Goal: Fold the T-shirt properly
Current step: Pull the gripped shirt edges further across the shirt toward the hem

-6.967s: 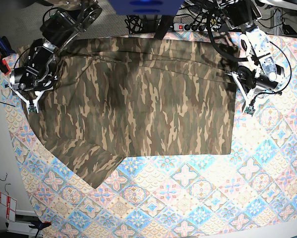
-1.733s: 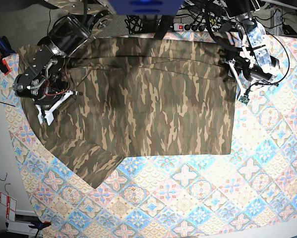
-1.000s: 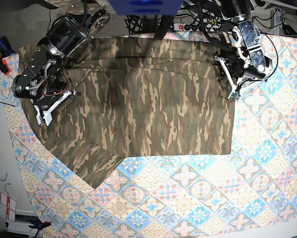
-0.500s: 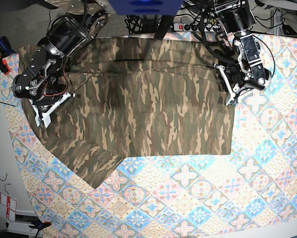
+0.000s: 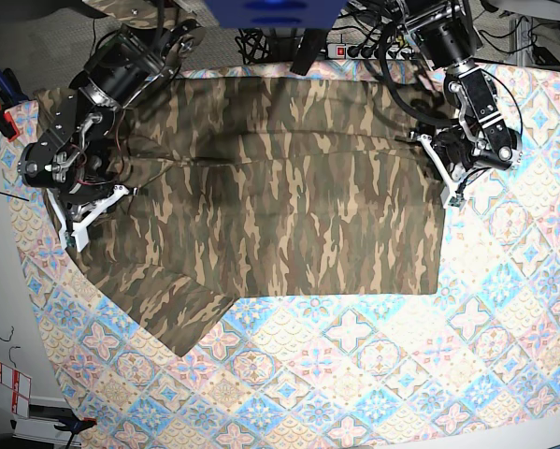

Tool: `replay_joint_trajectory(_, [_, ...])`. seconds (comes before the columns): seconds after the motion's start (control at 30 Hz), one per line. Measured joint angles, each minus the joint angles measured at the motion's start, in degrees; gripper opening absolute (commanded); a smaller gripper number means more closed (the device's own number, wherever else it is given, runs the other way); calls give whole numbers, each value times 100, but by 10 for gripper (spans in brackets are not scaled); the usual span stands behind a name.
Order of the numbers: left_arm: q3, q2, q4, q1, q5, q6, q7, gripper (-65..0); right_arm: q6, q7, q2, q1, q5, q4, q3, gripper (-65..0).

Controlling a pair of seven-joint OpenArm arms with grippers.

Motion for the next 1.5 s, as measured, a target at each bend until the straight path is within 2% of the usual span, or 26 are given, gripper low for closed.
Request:
replay_joint_trajectory(0.13, [-4, 2, -15, -94, 7, 0, 2, -546, 0, 90, 2, 50, -22, -26, -55, -642])
replay_joint_trajectory(0.3, [-4, 15, -17, -166, 37, 0, 7, -546, 0, 197, 17, 151, 7, -50, -723, -643])
replay_joint_trajectory(0.4, [-4, 0, -17, -214, 46, 0, 4, -546, 4, 195, 17, 221, 4, -251, -898, -643])
replay_joint_trajectory(0.5, [-4, 0, -17, -229, 46, -2, 2, -540, 0, 203, 55, 376, -13, -601, -883, -643])
replay_joint_trajectory(0.57, [-46, 2, -17, -225, 44, -2, 2, -539, -2, 426, 63, 407, -52, -761, -874, -643])
replay_joint_trajectory(0.8, [-855, -17, -173, -623, 48, -2, -2, -543, -4, 826, 118, 402, -20, -885, -568, -643])
replay_joint_trajectory(1.0, [-866, -358, -1331, -986, -4, -4, -44, -540, 0, 894, 164, 415, -13, -911, -525, -643])
replay_joint_trajectory(1.23, [-868, -354, -1414, -1021, 48, 2, -380, -538, 0, 887, 319, 564, -81, -1314, -511, -639])
replay_joint_trajectory(1.33, [-868, -367, -1414, -1038, 44, -2, -343, -535, 2, 1086, 426, 688, 15, -1567, -573, -586])
replay_joint_trajectory(1.4, [-868, -365, -1416, -1049, 46, 0, -348, -513, 0, 1113, 468, 754, 17, -1714, -573, -519])
replay_joint_trajectory(1.5, [-866, -363, -1416, -1049, 33, 2, -398, -437, -4, 1056, 509, 796, -66, -1803, -560, -393])
